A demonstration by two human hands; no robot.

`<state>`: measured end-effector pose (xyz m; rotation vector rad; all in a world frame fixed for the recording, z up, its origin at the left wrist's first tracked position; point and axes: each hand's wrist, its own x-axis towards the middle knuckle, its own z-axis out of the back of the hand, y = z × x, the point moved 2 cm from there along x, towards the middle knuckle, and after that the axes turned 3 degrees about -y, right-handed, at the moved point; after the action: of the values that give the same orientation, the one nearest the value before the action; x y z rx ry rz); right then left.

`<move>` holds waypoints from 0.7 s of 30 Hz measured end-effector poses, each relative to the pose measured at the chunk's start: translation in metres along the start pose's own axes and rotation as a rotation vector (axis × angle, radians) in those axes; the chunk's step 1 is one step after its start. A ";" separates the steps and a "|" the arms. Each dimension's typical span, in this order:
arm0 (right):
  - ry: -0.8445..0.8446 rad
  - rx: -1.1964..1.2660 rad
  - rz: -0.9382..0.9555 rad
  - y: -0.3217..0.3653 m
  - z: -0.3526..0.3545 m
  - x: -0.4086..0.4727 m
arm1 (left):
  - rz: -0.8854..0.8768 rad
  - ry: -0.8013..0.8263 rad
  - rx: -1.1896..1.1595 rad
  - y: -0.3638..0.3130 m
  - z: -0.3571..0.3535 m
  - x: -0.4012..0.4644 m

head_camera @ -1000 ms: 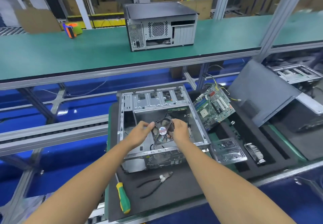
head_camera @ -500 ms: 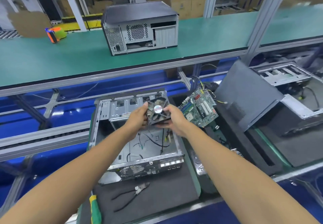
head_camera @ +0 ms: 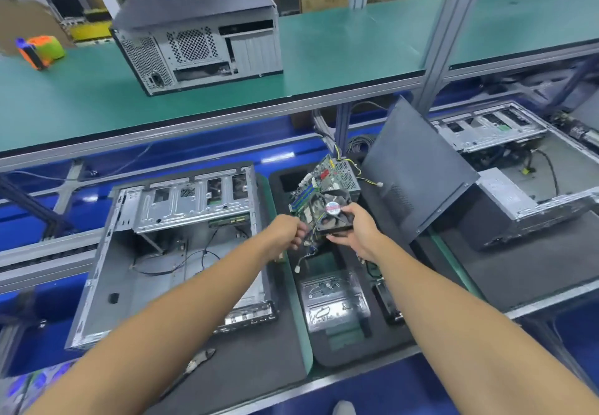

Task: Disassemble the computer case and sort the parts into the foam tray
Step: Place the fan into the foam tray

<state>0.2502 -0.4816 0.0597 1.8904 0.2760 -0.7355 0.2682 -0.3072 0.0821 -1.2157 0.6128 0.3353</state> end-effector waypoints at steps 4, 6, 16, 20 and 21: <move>-0.045 -0.005 -0.050 -0.012 0.044 0.002 | -0.035 0.135 0.375 0.029 -0.037 0.004; -0.075 -0.013 -0.077 -0.019 0.064 0.004 | -0.082 0.135 0.526 0.046 -0.055 0.005; -0.263 -0.077 -0.070 -0.024 0.125 0.008 | -0.424 0.213 1.159 0.067 -0.089 0.008; -0.365 -0.152 0.015 -0.018 0.140 0.017 | -0.452 0.226 1.257 0.074 -0.089 0.010; -0.384 -0.188 0.025 -0.017 0.143 0.019 | -0.461 0.224 1.265 0.076 -0.089 0.011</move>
<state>0.2047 -0.6047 -0.0031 1.5371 0.0741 -1.0002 0.2118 -0.3667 -0.0017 -0.1303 0.5514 -0.5455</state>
